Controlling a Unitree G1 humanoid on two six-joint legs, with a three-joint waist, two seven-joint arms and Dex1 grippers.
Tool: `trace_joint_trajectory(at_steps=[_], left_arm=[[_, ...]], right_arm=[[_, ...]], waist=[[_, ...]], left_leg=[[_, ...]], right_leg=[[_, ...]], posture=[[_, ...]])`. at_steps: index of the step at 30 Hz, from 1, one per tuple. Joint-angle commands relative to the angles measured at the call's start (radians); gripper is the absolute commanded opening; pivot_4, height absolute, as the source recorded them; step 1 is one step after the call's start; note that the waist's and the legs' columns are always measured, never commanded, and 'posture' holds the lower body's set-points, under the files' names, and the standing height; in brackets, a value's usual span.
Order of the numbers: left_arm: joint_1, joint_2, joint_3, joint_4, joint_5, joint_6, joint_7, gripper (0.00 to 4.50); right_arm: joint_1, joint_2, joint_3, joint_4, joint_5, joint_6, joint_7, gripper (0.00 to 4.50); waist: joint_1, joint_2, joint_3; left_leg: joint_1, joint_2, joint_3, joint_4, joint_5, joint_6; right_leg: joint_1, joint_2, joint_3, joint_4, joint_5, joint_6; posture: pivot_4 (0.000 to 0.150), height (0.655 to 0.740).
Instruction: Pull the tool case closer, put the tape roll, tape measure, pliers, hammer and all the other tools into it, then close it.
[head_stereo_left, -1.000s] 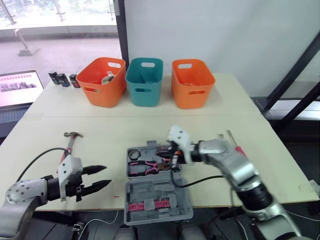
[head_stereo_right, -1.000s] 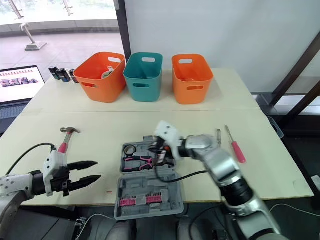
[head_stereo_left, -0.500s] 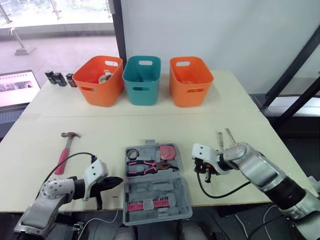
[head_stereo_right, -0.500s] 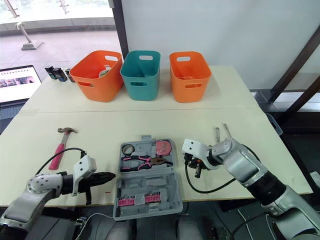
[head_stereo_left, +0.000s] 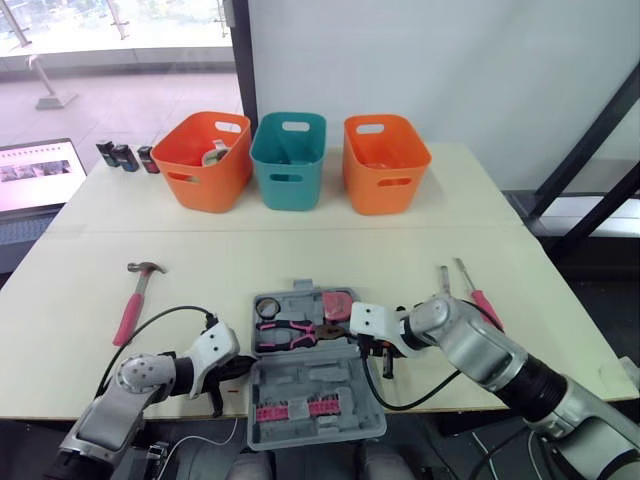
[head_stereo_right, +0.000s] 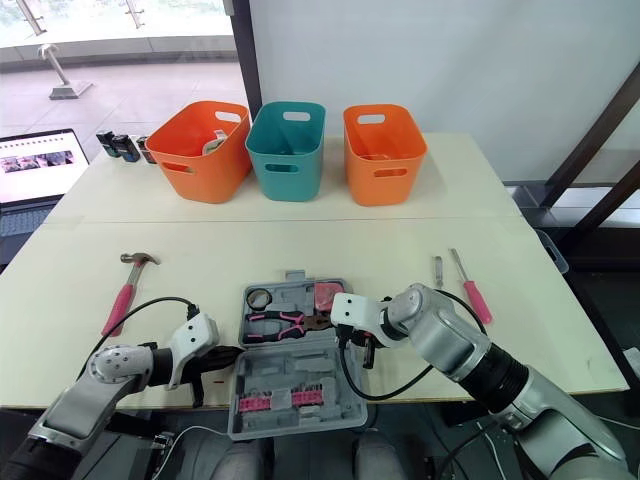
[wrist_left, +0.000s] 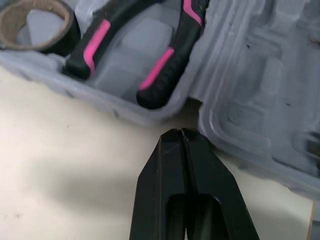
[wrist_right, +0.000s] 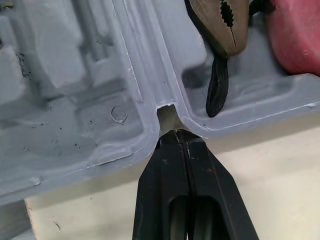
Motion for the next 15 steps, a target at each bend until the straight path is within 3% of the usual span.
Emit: trace_joint_trajectory(at_steps=[1, 8, 15], left_arm=[[-0.043, -0.027, -0.055, 0.037, 0.027, -0.007, -0.006, 0.03], [-0.133, -0.070, -0.070, 0.130, 0.046, -0.016, -0.017, 0.03], [-0.323, -0.099, -0.062, 0.401, 0.095, -0.132, -0.016, 0.03]], right_arm=[[-0.023, 0.015, 0.018, -0.015, -0.018, -0.028, 0.015, 0.00], [-0.048, 0.046, -0.008, 0.042, -0.046, -0.045, 0.005, 0.00], [-0.116, 0.111, -0.060, 0.255, -0.073, -0.119, -0.040, 0.00]], waist=[[0.004, 0.000, 0.000], [0.022, 0.001, 0.000], [0.023, 0.001, 0.000]], left_leg=[[0.000, 0.000, 0.000, 0.000, 0.000, 0.000], [0.002, 0.000, -0.001, 0.010, 0.000, 0.000], [0.004, -0.001, -0.001, 0.011, 0.000, 0.000]], right_leg=[[0.000, 0.000, 0.000, 0.000, 0.000, 0.000], [0.002, 0.000, 0.000, 0.000, 0.003, -0.001], [0.005, 0.000, 0.000, 0.000, 0.005, 0.000]], posture=[[0.150, 0.7400], [0.150, 0.7400], [0.150, 0.7400]])
